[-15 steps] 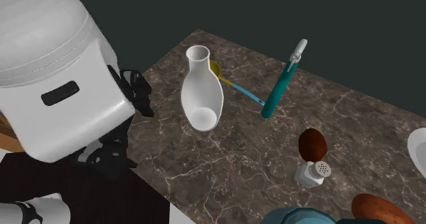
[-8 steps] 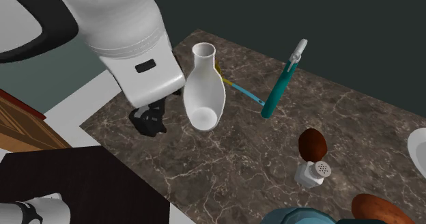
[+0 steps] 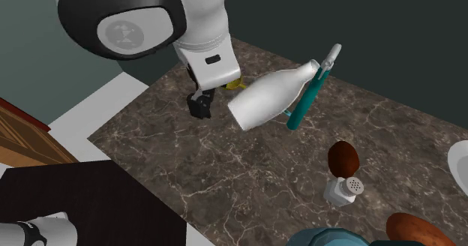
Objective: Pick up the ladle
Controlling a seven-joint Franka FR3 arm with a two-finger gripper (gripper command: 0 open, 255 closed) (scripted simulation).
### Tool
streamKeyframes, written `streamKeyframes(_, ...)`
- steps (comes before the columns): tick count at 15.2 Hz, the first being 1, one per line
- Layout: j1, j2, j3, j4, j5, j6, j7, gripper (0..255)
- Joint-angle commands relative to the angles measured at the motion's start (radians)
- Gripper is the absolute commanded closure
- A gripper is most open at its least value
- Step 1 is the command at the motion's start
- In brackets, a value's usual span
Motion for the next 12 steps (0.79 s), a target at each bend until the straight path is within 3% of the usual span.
streamKeyframes(1, 0.01, 0.078, 0.014, 0.062, -0.025, 0.02, 0.076, 0)
streamKeyframes(10, 0.11, 0.426, -0.003, 0.397, -0.146, 0.051, 0.348, 0)
streamKeyframes(12, 0.113, 0.437, -0.007, 0.385, -0.15, 0.074, 0.349, 0)
